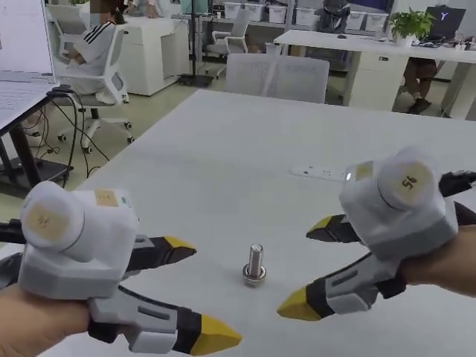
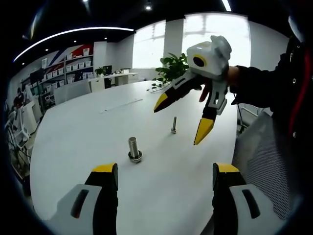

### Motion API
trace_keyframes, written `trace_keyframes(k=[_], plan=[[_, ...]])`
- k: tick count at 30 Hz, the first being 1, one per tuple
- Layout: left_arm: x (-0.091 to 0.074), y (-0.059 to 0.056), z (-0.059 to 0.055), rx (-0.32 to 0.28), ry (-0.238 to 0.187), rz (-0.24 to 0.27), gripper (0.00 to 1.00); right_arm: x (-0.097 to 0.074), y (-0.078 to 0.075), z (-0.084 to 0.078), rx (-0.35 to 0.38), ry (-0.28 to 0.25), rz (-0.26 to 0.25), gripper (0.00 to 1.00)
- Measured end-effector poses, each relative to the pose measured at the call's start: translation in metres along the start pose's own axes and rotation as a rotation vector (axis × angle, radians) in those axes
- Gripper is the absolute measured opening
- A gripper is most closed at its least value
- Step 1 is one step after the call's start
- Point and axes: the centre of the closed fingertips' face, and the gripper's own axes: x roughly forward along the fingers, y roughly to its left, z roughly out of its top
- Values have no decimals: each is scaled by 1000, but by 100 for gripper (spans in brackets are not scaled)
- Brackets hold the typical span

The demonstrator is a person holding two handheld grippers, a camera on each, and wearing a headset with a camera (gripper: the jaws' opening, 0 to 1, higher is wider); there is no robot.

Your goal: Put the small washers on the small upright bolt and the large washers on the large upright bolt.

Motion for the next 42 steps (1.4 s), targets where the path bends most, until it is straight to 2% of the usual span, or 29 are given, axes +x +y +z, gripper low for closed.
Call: trace_keyframes(k=[9,24,29,37,42], plan=[[2,-6,5,6,-8,-13,79,-32,1,5,44,-95,-74,77],[-1,-13,10,6,-24,-33,79,-81,-3,-23,152,-159,-204,80],[0,-17,10,3,-25,-41,79,-88,1,-41,200,-173,-223,80],[1,-21,5,-3,-18,-48,79,-84,14,-73,276,-154,-230,80],[0,-22,2,-12,-19,-48,79,-84,16,-82,300,-155,-236,80]])
